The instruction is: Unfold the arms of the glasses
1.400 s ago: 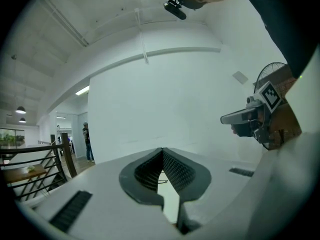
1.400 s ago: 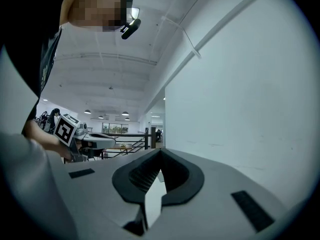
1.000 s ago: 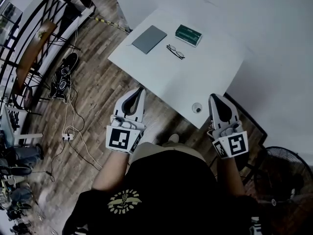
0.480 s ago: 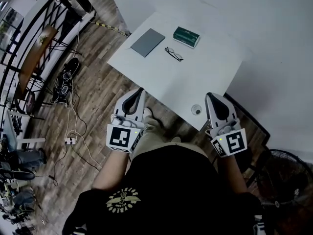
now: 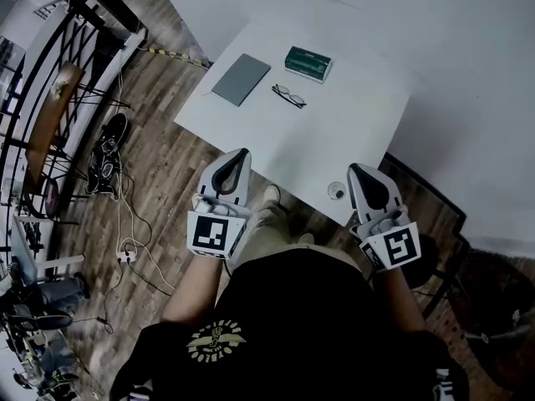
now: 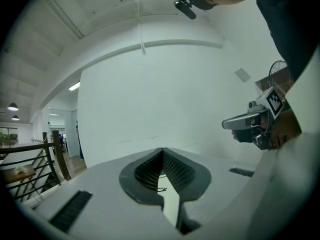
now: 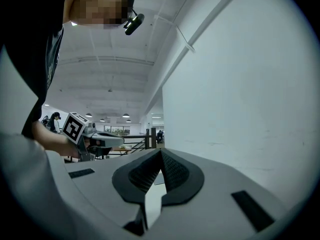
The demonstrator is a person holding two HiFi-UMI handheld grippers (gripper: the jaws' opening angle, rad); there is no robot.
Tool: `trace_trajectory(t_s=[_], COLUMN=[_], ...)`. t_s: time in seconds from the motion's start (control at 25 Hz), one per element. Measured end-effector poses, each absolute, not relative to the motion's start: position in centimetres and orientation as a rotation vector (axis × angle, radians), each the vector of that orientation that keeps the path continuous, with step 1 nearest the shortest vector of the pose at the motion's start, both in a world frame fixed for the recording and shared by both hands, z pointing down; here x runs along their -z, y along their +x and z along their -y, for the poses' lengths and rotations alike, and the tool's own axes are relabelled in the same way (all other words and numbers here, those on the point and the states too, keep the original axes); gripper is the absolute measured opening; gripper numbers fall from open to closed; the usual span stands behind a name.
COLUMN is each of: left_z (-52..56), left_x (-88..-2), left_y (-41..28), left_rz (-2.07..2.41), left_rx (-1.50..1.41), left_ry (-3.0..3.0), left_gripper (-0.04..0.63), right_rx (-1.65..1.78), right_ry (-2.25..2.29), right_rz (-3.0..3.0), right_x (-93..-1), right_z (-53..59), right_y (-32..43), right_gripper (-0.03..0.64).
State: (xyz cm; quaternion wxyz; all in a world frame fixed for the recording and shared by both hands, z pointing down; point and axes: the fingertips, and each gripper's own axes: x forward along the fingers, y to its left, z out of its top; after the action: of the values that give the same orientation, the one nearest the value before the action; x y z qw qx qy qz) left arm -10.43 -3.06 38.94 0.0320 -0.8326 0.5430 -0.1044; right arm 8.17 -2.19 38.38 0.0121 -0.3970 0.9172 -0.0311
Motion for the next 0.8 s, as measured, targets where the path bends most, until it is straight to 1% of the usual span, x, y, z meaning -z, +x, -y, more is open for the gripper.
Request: trace_trajectory(t_s=[0.36,0.8], left_z=[9.1,16.4], left_x=[-39.9,-43.3], left_y=[-10.4,-13.1], left_rz=[-1.532,-1.457], left_rx=[0.375,0.480], left_ry=[-2.611,-2.702], left_gripper=[0.008,0.008], right_rx=[0.113,0.193], right_ry=[-1.332,-1.419], right_rz=[-2.809,-2.800], right_x=[-38.8,-39.9], right_z=[7.2,13.2], right_y=[7.3,3.6], right_gripper=[0.002,0.002])
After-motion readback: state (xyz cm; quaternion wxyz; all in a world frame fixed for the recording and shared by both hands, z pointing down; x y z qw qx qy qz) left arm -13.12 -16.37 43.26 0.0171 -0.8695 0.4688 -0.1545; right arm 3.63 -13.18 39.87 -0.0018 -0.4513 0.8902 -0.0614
